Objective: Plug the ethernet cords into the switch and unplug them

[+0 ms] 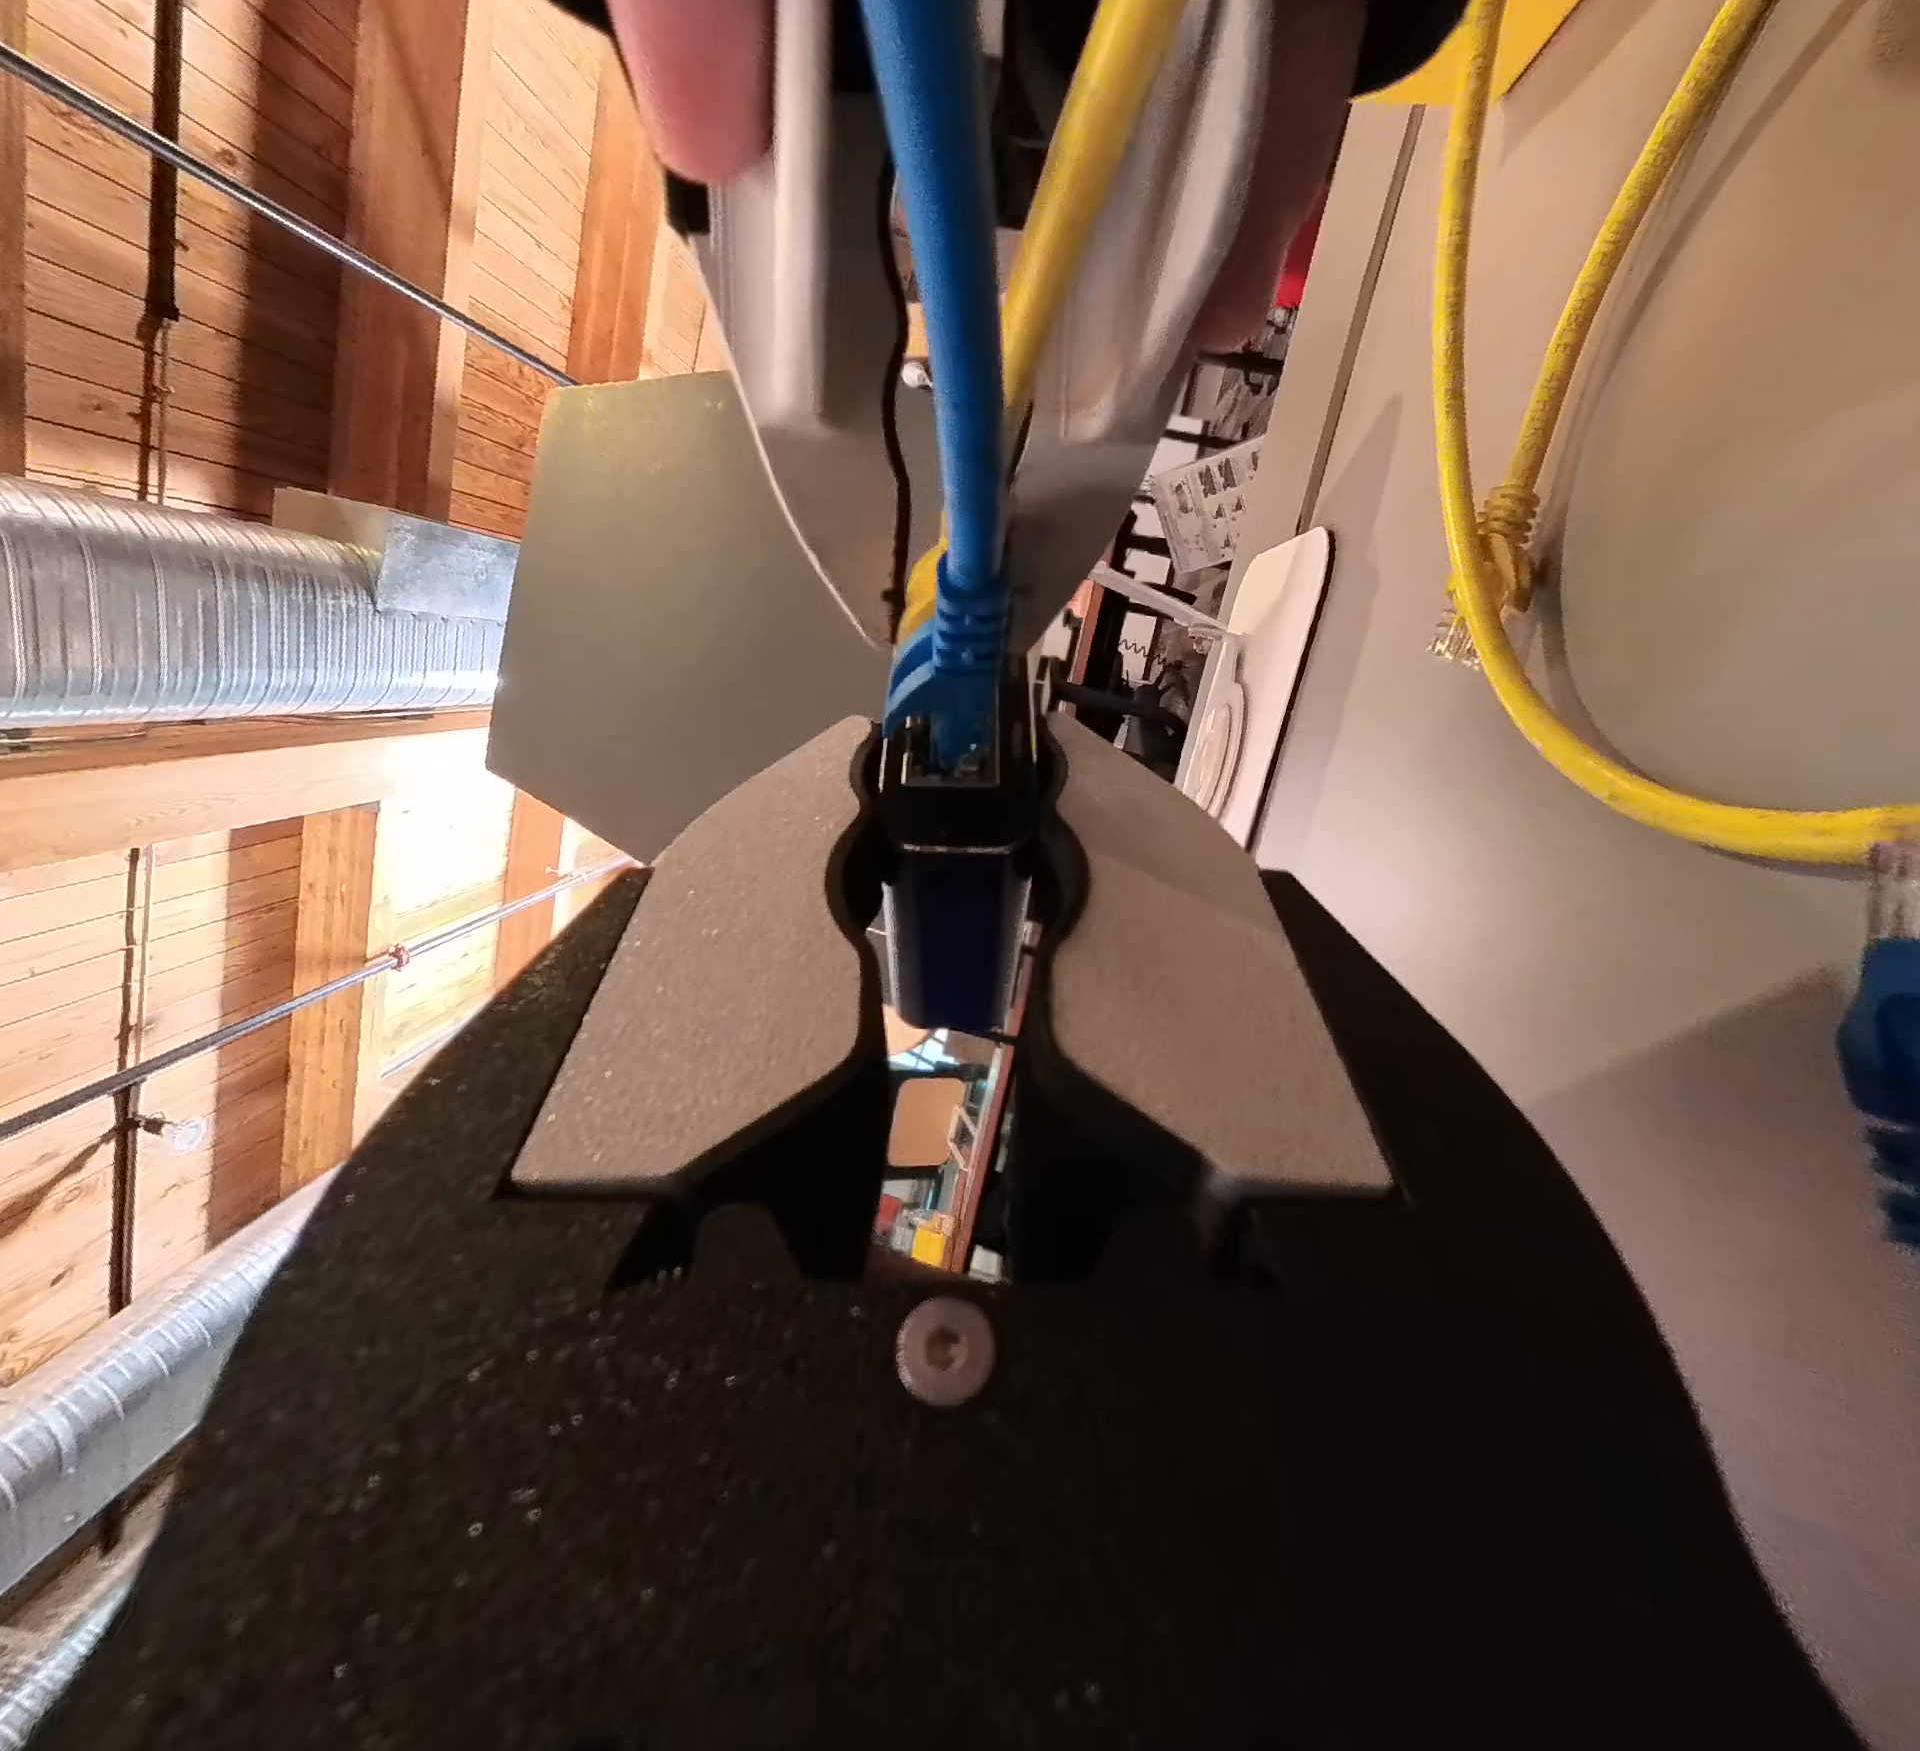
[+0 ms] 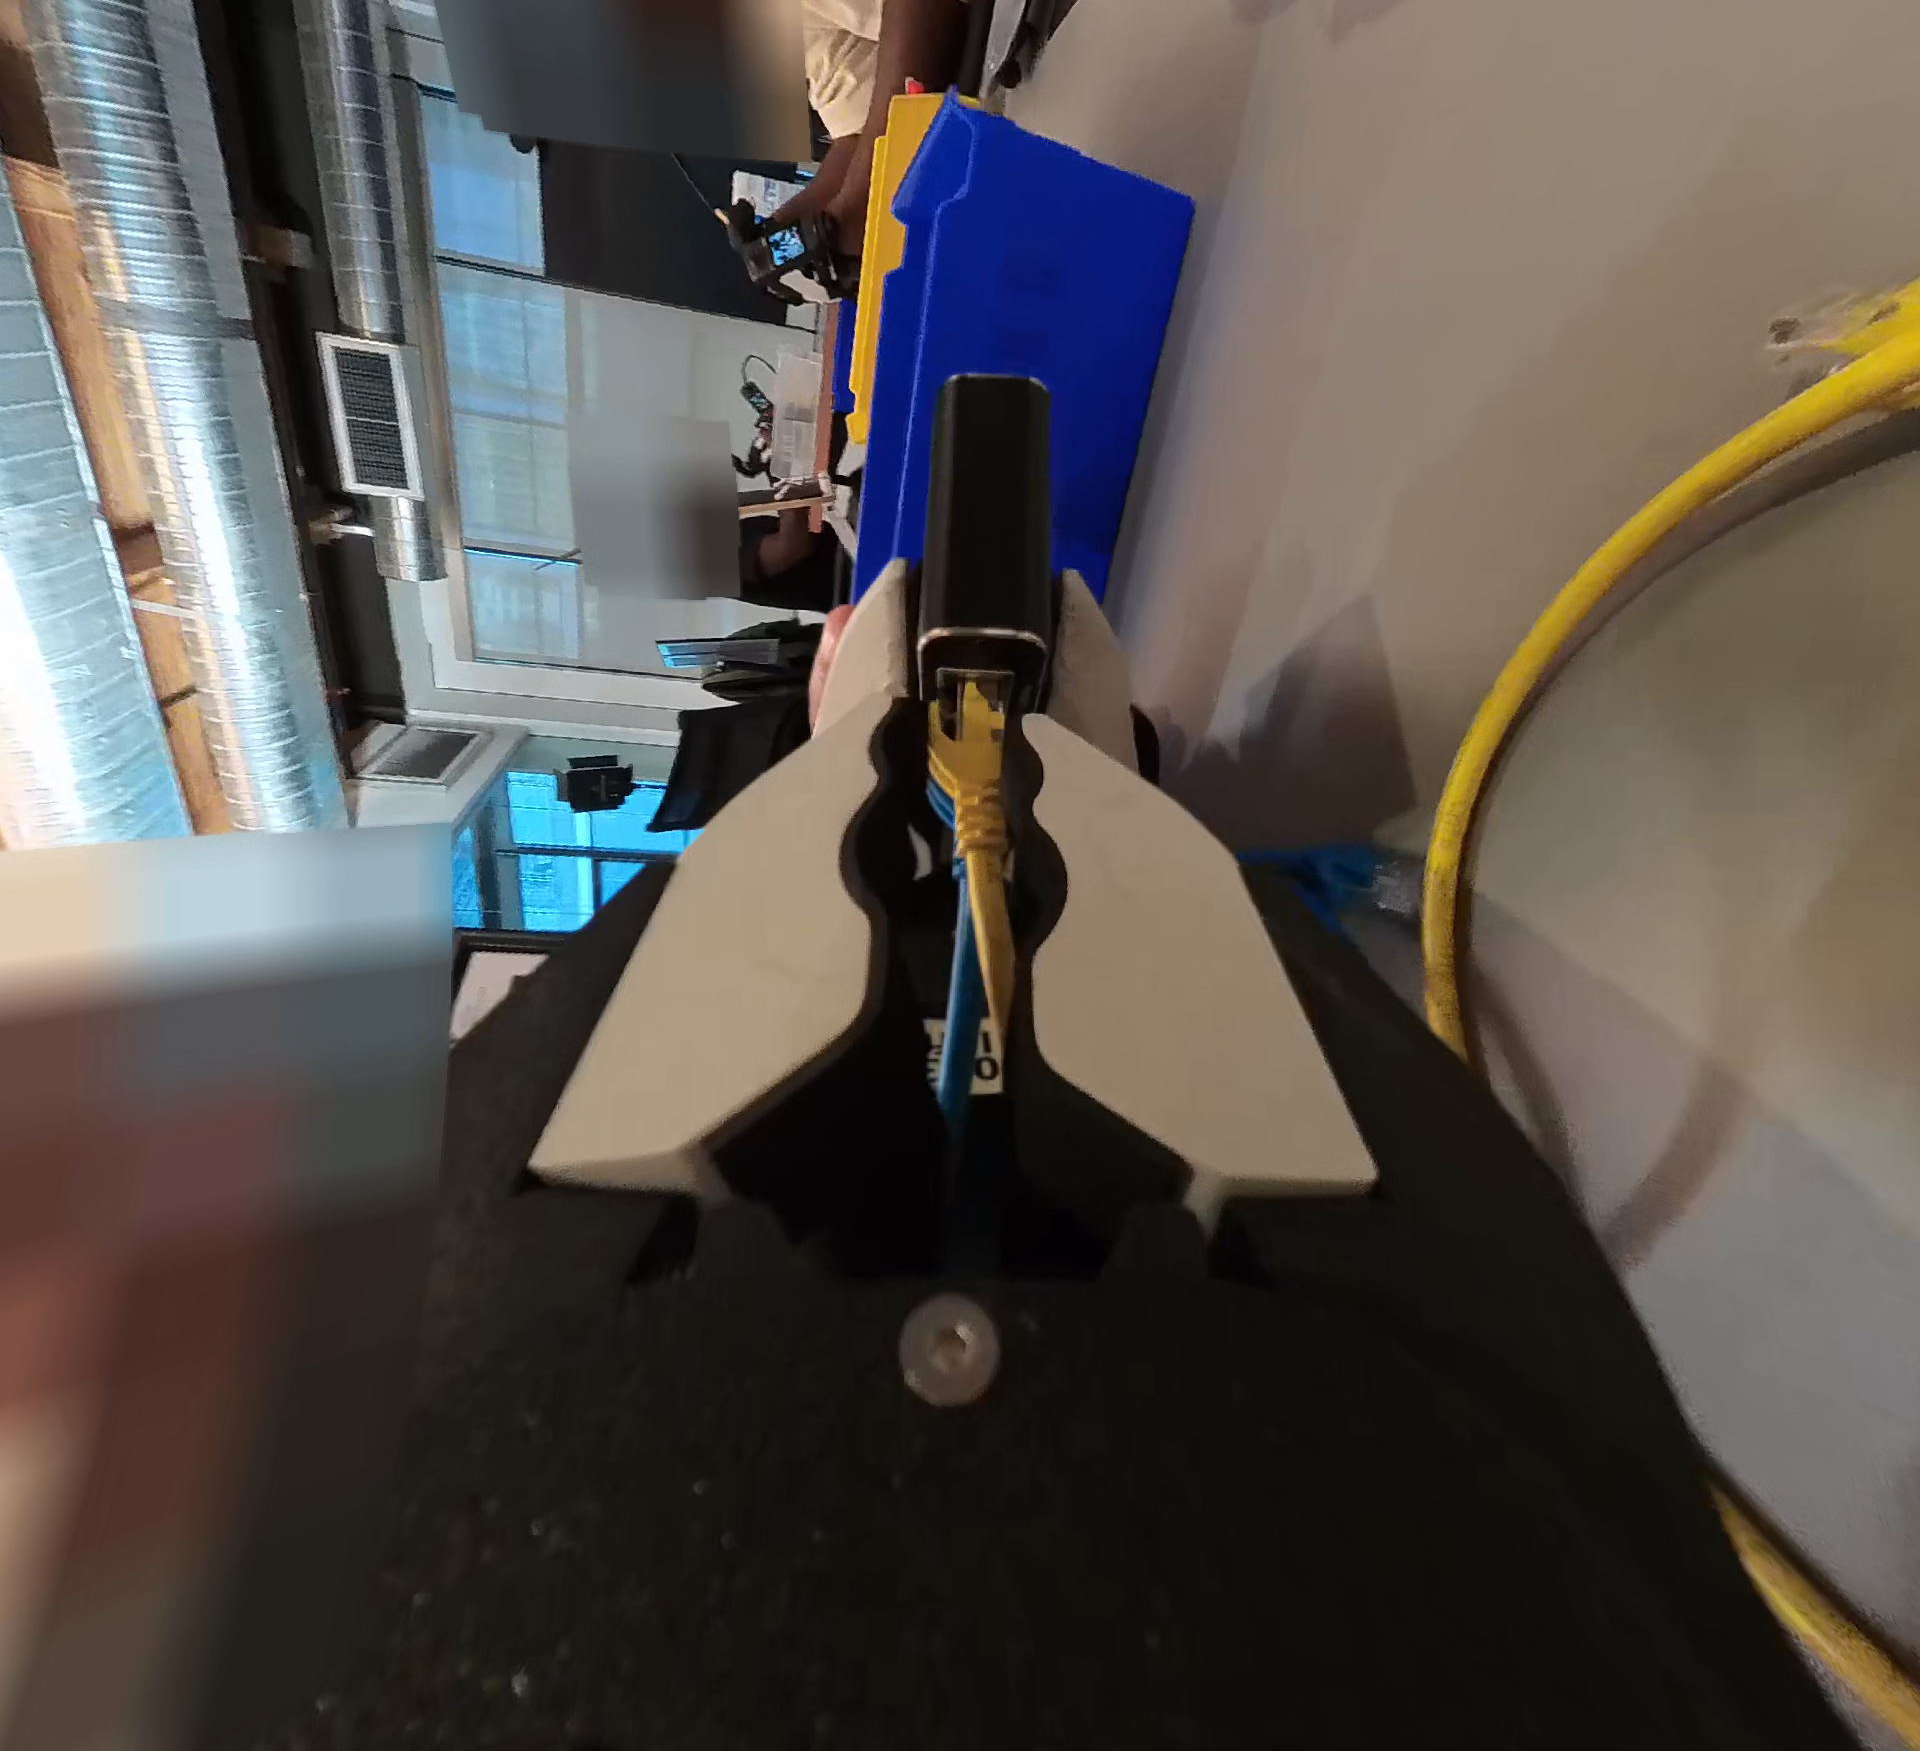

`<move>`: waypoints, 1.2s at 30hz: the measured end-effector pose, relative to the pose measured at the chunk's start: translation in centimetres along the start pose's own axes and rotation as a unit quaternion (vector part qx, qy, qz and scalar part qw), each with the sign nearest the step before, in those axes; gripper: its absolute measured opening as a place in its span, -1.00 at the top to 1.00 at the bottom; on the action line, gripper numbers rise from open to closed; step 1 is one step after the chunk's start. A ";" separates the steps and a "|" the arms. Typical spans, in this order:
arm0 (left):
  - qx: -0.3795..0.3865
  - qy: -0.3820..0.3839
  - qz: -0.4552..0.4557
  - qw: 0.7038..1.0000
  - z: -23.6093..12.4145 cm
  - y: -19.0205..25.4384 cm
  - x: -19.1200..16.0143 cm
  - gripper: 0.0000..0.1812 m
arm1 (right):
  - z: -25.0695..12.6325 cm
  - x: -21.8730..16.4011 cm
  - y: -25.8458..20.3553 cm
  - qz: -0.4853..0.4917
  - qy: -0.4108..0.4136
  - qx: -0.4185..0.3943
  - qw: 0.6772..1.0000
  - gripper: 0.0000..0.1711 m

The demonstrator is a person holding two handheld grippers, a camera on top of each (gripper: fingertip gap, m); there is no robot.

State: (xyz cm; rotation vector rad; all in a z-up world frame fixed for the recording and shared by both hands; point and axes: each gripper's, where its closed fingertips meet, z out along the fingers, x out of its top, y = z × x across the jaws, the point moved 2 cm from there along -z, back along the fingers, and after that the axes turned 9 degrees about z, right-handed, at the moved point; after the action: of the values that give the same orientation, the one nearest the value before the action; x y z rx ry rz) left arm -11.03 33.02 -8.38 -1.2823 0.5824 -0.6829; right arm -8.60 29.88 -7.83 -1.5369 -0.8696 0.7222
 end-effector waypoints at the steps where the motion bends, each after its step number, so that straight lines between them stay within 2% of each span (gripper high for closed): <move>1: -0.002 -0.006 0.000 1.000 0.1 0.1 -0.1 0.73 | 0.0 0.0 0.0 0.006 0.001 0.001 1.000 0.82; 4: -0.002 -0.008 -0.002 1.000 0.2 0.0 -0.2 0.73 | 0.2 -0.5 0.2 0.005 -0.001 -0.011 1.000 0.75; 10: -0.002 -0.012 -0.006 1.000 0.2 0.0 -0.2 0.73 | 0.2 0.3 -0.1 -0.008 0.043 0.003 0.999 0.83; 19: -0.013 -0.014 -0.008 1.000 0.3 0.2 -0.2 0.73 | 0.3 0.4 0.0 0.006 0.031 0.005 0.999 0.83; 28: -0.007 -0.026 0.002 1.000 0.0 -0.1 -0.4 0.74 | 0.7 0.0 0.0 -0.068 0.017 -0.026 0.997 0.84; 31: -0.005 -0.039 -0.006 0.999 0.2 -0.3 -0.6 0.74 | 0.8 0.2 -0.3 -0.069 0.022 -0.013 0.997 0.84; 36: -0.028 -0.015 -0.012 0.999 0.5 0.9 -0.1 0.72 | 0.4 0.2 0.6 -0.043 0.016 -0.017 0.999 0.84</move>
State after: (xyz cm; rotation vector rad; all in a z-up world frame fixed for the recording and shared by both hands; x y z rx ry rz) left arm -10.62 33.60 -9.21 -1.3511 0.5644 -0.6704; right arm -8.74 30.22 -8.45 -1.5269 -0.9223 0.6210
